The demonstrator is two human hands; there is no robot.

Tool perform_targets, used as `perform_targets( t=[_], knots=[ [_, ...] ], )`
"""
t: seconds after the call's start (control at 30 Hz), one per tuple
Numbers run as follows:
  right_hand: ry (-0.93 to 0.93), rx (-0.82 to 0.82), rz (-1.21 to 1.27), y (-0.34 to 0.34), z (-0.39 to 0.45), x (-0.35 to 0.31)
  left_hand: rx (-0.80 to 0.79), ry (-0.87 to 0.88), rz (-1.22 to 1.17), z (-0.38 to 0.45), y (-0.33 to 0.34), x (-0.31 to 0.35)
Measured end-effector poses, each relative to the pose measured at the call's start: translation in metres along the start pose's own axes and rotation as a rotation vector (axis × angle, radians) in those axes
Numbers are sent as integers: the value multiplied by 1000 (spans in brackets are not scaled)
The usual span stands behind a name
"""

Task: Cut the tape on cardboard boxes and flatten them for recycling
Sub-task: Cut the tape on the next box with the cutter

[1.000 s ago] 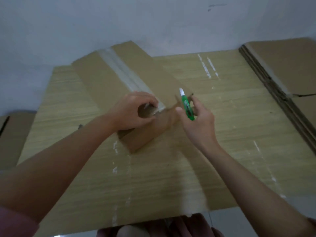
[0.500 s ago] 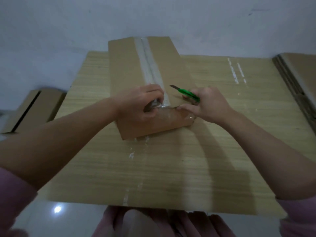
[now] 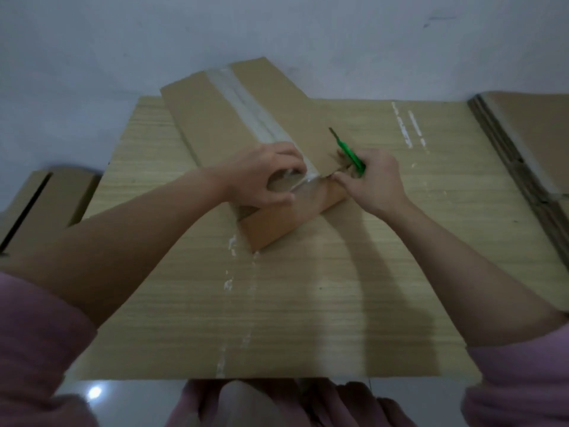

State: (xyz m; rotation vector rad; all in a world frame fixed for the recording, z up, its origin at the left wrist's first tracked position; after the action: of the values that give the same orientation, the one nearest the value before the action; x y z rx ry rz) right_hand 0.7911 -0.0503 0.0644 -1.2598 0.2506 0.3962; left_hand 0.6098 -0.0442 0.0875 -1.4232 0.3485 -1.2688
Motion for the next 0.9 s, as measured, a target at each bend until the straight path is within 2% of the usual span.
perform_targets(
  t=[0.07,0.13,0.27,0.43,0.73,0.83,0.9],
  knots=[
    [37,25,32,0,-15,-3,12,1,-12,3,4,-4],
    [16,-5,-51,0,-33,-3,49,-19,-23,1,5,-8],
    [-238,40,-204,5,-60,-4,32,-30,-39,3,4,-8],
    [-332,127,-281,5,-53,-15,-3,-22,-4,5,2,-8],
    [-344,151,-306,7,-41,-26,2,-21,-10,7,3,-9],
    [-315,106,-361,8,-38,-31,26,-30,-11,7,4,-8],
    [-214,27,-405,9,-32,-34,39,-40,-10,8,6,-8]
  ],
)
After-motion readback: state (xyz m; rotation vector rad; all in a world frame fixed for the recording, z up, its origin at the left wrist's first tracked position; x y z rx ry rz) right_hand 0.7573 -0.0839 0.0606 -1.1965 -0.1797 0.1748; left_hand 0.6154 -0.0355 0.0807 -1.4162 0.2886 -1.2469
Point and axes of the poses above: each hand's wrist, its own z-axis towards the middle knuckle, its own y-axis out of the palm, x = y × z, the point moved 5 cm from there along z, towards the middle knuckle, and after that the axes turned 13 degrees about -z, right-handed, at the moved point
